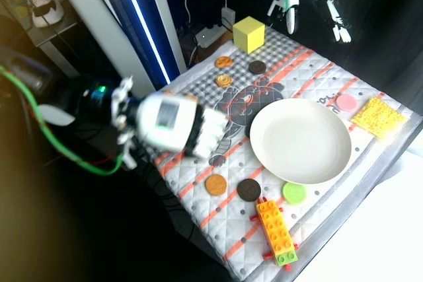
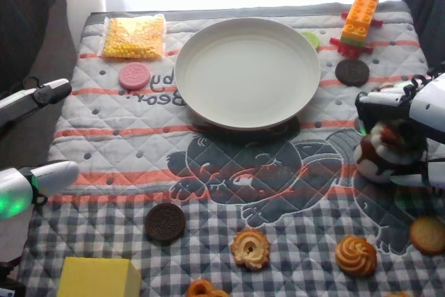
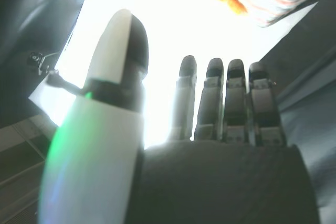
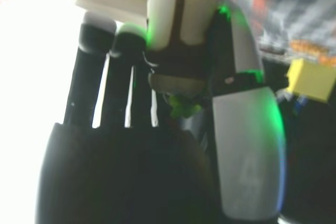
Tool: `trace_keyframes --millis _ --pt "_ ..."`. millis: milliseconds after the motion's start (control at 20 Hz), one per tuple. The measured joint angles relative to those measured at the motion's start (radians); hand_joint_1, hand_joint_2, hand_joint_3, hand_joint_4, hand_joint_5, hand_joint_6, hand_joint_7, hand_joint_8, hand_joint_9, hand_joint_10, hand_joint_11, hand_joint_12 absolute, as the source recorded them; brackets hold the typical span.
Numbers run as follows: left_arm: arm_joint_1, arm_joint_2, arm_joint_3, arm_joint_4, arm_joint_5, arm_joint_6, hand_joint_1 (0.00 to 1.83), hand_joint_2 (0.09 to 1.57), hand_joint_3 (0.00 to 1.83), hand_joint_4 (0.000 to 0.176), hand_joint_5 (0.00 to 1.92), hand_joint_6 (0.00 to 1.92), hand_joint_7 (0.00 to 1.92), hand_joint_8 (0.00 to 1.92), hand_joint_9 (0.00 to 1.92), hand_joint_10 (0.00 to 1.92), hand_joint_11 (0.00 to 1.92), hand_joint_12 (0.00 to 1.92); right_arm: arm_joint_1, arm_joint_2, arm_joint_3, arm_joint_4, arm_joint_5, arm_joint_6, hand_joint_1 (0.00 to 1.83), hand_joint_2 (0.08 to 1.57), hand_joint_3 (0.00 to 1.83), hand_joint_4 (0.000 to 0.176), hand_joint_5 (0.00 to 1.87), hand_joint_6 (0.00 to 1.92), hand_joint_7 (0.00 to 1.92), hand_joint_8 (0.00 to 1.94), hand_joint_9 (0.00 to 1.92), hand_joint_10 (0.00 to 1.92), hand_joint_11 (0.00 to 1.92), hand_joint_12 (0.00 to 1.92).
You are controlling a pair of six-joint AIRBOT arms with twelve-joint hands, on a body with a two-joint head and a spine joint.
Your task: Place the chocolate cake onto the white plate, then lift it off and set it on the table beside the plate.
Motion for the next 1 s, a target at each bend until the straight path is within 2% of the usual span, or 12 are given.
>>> trace_keyframes --millis 100,150,200,350,450,500,550,650,700,800,850,1000 --pt "0.000 0.000 0.000 0.004 -0.001 0.000 0.91 1.15 0.00 0.073 0.26 0.00 0.13 0.00 0.06 0.02 0.02 0.02 0.000 -0.003 0.002 -0.004 0.000 0.000 0.73 1.20 0.00 0.000 0.00 0.62 0.00 0.65 0.00 1.00 0.00 1.76" --pt "0.000 0.000 0.000 0.003 0.000 0.000 0.87 1.17 0.01 0.069 0.25 0.00 0.13 0.00 0.06 0.02 0.03 0.02 0.000 -0.009 0.007 -0.004 -0.005 0.000 0.66 1.17 0.00 0.000 0.00 0.14 0.00 0.14 0.00 0.38 0.00 1.65" --pt "0.000 0.000 0.000 -0.002 0.000 0.000 0.86 1.19 0.01 0.054 0.24 0.00 0.13 0.00 0.05 0.03 0.01 0.17 0.000 -0.012 0.010 -0.004 -0.013 0.000 0.62 1.13 0.00 0.000 0.00 0.03 0.00 0.03 0.00 0.08 0.00 1.54" --pt "0.000 0.000 0.000 0.000 -0.001 0.000 0.83 1.19 0.01 0.057 0.23 0.00 0.11 0.00 0.04 0.03 0.00 0.21 0.000 0.007 -0.002 -0.003 -0.027 0.000 0.64 1.08 0.00 0.003 0.00 0.00 0.00 0.00 0.00 0.00 0.00 1.27" --pt "0.000 0.001 -0.005 -0.001 -0.001 -0.001 0.84 1.19 0.00 0.053 0.21 0.00 0.09 0.00 0.01 0.02 0.00 0.02 0.000 0.055 -0.025 -0.012 -0.028 0.000 0.64 1.06 0.00 0.045 0.00 0.00 0.00 0.00 0.00 0.00 0.00 1.17" --pt "0.000 0.001 -0.005 0.000 -0.001 0.000 0.85 1.18 0.00 0.042 0.19 0.00 0.09 0.00 0.02 0.02 0.00 0.00 0.000 0.093 -0.040 -0.008 -0.021 0.000 0.60 1.05 0.00 0.028 0.00 0.00 0.00 0.00 0.00 0.00 0.00 0.94" --pt "0.000 0.002 -0.005 0.001 -0.002 0.000 0.83 1.18 0.00 0.052 0.17 0.00 0.07 0.00 0.01 0.01 0.00 0.00 0.000 0.114 -0.050 -0.008 -0.015 0.000 0.62 1.04 0.00 0.007 0.00 0.00 0.00 0.00 0.00 0.00 0.00 0.71" --pt "0.000 0.004 -0.007 0.001 -0.009 0.000 0.84 1.16 0.00 0.070 0.14 0.00 0.03 0.00 0.00 0.00 0.00 0.00 0.000 0.169 -0.090 -0.005 0.028 0.000 0.58 1.03 0.00 0.062 0.00 0.00 0.00 0.00 0.00 0.00 0.00 0.11" --pt "0.000 0.008 -0.013 0.002 -0.011 0.000 0.84 1.16 0.00 0.091 0.12 0.00 0.01 0.00 0.00 0.00 0.00 0.00 -0.007 0.190 -0.108 -0.006 0.058 0.000 0.59 1.01 0.00 0.017 0.00 0.00 0.00 0.00 0.00 0.00 0.00 0.27" --pt "0.000 0.015 -0.012 0.016 -0.023 0.000 0.83 1.16 0.00 0.090 0.11 0.00 0.00 0.00 0.00 0.00 0.00 0.00 -0.028 0.222 -0.136 -0.013 0.125 0.000 0.59 1.01 0.00 0.000 0.00 0.00 0.00 0.00 0.00 0.00 0.00 0.49" --pt "0.000 0.016 -0.014 0.014 -0.035 0.000 0.80 1.16 0.00 0.115 0.08 0.00 0.00 0.00 0.00 0.00 0.00 0.00 -0.042 0.235 -0.146 -0.009 0.158 0.000 0.60 1.01 0.00 0.028 0.00 0.00 0.00 0.00 0.00 0.00 0.00 0.51" --pt "0.002 0.034 -0.026 0.046 -0.054 -0.001 0.73 1.15 0.00 0.160 0.04 0.00 0.00 0.00 0.00 0.00 0.00 0.00 -0.089 0.268 -0.184 0.053 0.267 -0.033 0.66 1.07 0.03 0.022 0.00 0.00 0.00 0.00 0.00 0.00 0.00 0.31"
